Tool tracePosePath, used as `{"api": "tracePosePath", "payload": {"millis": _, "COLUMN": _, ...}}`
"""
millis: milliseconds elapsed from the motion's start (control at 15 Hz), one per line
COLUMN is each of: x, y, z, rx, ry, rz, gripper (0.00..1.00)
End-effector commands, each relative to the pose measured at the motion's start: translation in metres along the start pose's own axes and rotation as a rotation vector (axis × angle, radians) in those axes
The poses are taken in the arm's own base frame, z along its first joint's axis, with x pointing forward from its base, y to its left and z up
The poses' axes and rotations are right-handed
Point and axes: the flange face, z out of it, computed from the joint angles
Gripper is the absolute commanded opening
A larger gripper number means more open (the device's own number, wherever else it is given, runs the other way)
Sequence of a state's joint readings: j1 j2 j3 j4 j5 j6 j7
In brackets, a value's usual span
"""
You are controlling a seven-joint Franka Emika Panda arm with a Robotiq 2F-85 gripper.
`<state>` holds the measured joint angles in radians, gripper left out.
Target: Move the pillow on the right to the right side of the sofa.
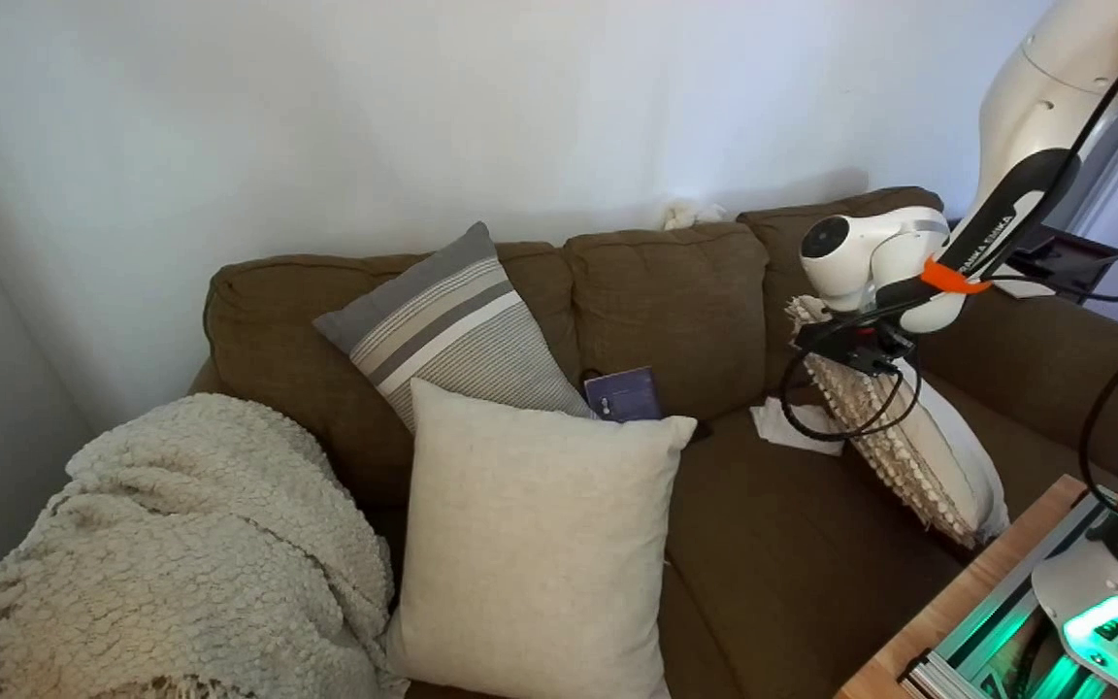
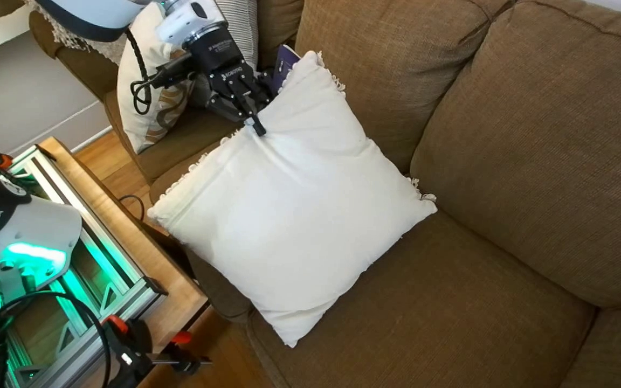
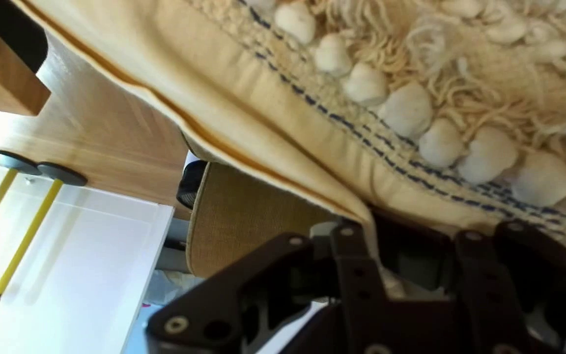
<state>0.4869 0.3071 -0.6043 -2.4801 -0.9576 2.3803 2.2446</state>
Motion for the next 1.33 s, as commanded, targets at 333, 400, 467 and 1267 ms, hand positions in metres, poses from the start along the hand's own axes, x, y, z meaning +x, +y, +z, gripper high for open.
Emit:
{"api": "tracePosePath", "payload": {"millis": 333, "x": 0.115, "y": 0.027, "z": 0.011, "rx": -0.012, "ry": -0.068, "rz": 0.356, "gripper": 0.02}}
{"api": "tracePosePath", "payload": {"millis": 400, "x": 0.138, "y": 0.033, "z": 0.011, "rx": -0.019, "ry": -0.076, "rz": 0.406, "gripper": 0.02}}
{"api": "tracePosePath", "payload": {"millis": 467, "x": 0.159, "y": 0.043, "z": 0.01, "rx": -0.025, "ry": -0.082, "rz": 0.46, "gripper": 0.02}}
{"api": "tracePosePath", "payload": {"millis": 1267, "x": 0.344, "y": 0.111, "z": -0.048, "rx": -0.103, "ry": -0.071, "rz": 0.955, "gripper": 0.31}}
